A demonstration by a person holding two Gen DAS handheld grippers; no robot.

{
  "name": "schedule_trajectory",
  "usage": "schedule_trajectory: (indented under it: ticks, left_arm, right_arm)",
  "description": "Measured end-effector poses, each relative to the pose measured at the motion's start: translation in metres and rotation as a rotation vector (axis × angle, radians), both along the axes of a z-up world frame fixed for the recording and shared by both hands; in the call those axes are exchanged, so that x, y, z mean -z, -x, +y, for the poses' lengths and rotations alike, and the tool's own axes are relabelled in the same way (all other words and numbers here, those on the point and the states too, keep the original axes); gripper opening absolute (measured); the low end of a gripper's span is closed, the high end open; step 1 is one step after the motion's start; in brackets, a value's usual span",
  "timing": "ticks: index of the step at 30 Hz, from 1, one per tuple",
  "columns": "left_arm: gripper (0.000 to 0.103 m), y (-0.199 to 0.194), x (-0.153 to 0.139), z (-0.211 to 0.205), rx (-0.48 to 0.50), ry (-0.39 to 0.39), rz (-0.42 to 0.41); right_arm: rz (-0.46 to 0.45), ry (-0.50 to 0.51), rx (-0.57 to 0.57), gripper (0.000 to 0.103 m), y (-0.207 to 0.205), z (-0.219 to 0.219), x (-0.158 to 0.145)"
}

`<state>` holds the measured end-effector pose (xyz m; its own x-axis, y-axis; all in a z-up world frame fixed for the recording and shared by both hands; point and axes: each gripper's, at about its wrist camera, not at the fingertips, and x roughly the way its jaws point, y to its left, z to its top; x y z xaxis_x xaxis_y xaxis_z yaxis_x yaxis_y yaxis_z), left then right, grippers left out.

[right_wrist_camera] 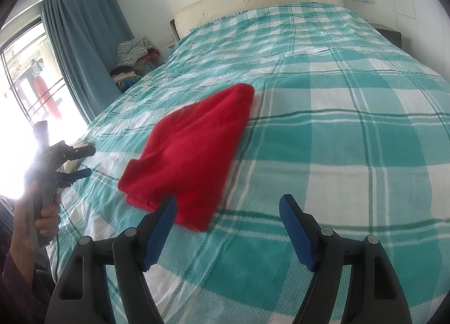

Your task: Fold small clothes

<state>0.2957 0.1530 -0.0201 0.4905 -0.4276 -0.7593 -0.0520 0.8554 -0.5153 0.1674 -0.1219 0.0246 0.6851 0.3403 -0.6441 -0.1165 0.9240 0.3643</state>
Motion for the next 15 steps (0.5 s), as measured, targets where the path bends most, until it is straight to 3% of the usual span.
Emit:
schedule_trajectory:
  ticks: [2, 5, 10, 11, 12, 14, 15]
  left_arm:
    - [0.097, -0.023, 0.021, -0.018, 0.068, 0.032, 0.05]
    - [0.098, -0.039, 0.05, -0.044, 0.082, 0.001, 0.109]
    - [0.099, -0.043, 0.045, -0.082, 0.12, -0.088, 0.036]
    - [0.097, -0.043, 0.044, -0.093, 0.149, -0.102, 0.026]
    - [0.091, -0.043, 0.044, -0.102, 0.172, -0.132, 0.017]
    - [0.034, -0.042, 0.046, -0.122, 0.232, -0.178, 0.002]
    - [0.032, -0.041, 0.043, -0.129, 0.229, -0.2, -0.011]
  right_arm:
    - [0.04, -0.072, -0.006, 0.079, -0.033, -0.003, 0.001]
    - [0.134, -0.188, -0.027, 0.079, -0.084, 0.003, 0.02]
    - [0.296, -0.304, -0.032, 0.077, -0.146, 0.026, 0.069]
    - [0.299, -0.309, -0.03, 0.069, -0.152, 0.031, 0.075]
    - [0.3, -0.289, -0.042, 0.063, -0.157, 0.038, 0.078]
    - [0.264, -0.16, -0.05, 0.038, -0.159, 0.055, 0.074]
    - [0.229, -0.065, -0.048, 0.032, -0.158, 0.064, 0.068]
